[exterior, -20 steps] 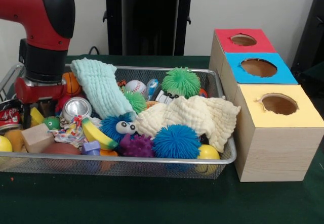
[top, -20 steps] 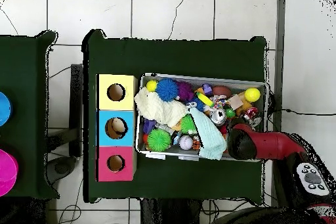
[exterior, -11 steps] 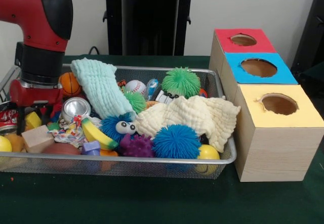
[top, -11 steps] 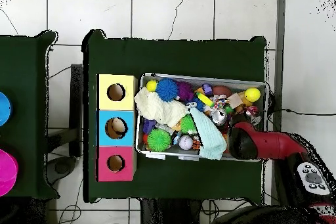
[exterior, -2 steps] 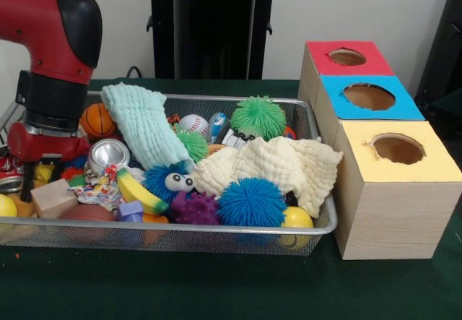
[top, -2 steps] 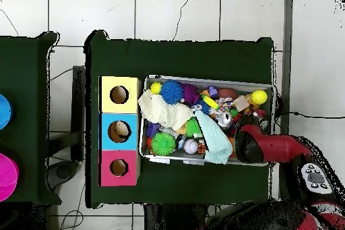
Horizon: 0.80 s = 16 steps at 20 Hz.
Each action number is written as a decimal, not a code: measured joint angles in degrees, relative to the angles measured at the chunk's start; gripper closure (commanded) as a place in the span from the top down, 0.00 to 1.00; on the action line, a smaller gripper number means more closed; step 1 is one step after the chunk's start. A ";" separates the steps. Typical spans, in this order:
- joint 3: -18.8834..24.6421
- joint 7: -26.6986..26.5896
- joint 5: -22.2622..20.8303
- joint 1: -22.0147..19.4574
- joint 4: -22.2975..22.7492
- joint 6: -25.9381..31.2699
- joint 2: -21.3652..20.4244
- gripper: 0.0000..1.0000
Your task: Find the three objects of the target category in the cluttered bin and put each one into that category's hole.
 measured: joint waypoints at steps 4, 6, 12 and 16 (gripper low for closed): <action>-0.33 0.00 0.83 0.59 -0.84 1.72 0.20 0.00; -0.17 0.00 1.24 0.76 -1.19 3.29 0.11 0.00; 0.36 0.00 2.35 0.76 -1.40 5.70 -0.27 0.00; -0.92 0.15 2.85 1.61 0.32 4.38 -1.95 0.00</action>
